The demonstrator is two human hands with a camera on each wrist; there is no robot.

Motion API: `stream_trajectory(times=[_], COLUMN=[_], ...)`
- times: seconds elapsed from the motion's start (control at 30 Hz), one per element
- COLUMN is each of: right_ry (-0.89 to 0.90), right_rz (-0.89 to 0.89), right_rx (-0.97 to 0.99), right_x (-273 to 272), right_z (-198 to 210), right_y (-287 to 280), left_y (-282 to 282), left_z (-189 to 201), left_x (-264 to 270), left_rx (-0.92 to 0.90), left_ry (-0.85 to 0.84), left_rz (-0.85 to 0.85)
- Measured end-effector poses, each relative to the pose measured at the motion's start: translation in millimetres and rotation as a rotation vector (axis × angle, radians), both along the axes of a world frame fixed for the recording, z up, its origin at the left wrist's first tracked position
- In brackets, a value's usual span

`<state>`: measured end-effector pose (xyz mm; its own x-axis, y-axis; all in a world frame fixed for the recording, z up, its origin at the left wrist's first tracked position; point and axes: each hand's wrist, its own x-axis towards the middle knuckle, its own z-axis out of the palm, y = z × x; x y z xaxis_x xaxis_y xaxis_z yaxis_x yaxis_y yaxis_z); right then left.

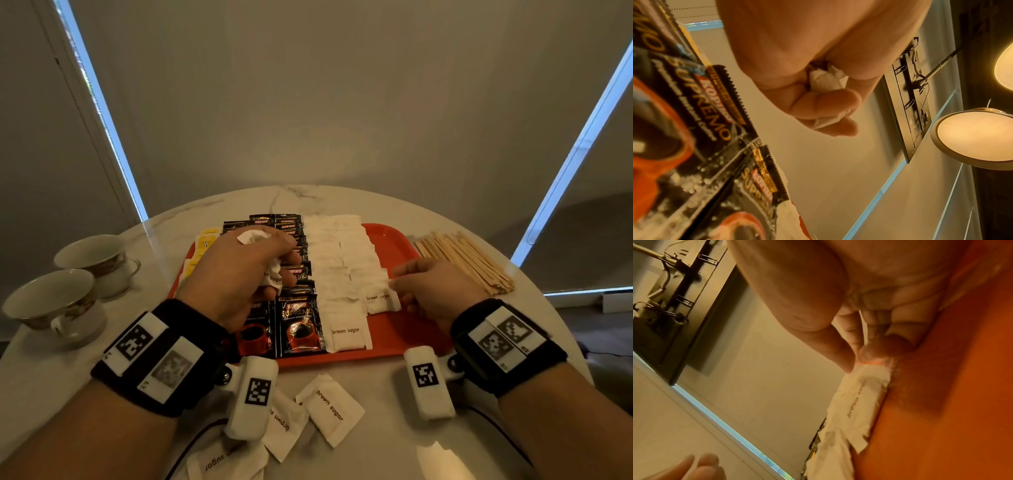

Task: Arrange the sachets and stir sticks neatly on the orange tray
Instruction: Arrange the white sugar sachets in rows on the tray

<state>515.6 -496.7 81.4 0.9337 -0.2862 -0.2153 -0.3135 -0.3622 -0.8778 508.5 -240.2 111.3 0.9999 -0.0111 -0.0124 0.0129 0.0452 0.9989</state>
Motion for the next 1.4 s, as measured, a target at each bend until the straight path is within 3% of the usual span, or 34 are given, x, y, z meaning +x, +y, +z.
stream_trajectory(times=[0.1,0.27,0.37,0.5,0.63,0.73,0.9,1.03,1.17,1.3,1.4], right_ry=[-0.140,0.003,-0.128,-0.331,-0.348,-0.364,-0.343,-0.401,-0.416,-0.425,-0.320], right_rz=[0.030,0.216,0.312,0.617,0.779,0.691,0.489,0.511,0.554,0.449,0.517], right_rx=[0.050,0.102,0.006,0.004,-0.049,0.066,0.442,0.368,0.250,0.320,0.320], right_x=[0,1,3,-2,-2,4,13,12,9,7,4], right_z=[3,8,21,49,51,37,23,20,19,17,16], right_y=[6,16,24,53,74,74,68,63,63,67,68], left_y=[-1,-4,-5,-5,-2,-1,0,1,0,0,-1], left_z=[0,0,1,1,0,-1,3,4,-3,-7,-6], left_x=[0,-5,-8,-11,-12,-9,-6,-5,-3,-1,-2], left_rx=[0.000,0.017,0.038,0.118,0.166,0.198,0.219,0.155,0.240,0.270,0.231], left_ry=[0.035,0.066,0.082,0.060,-0.008,0.011,0.074,0.009,-0.088,-0.123,-0.136], left_rz=[-0.035,-0.167,-0.273,-0.425,-0.556,-0.506,-0.346,-0.219,-0.099,-0.047,-0.004])
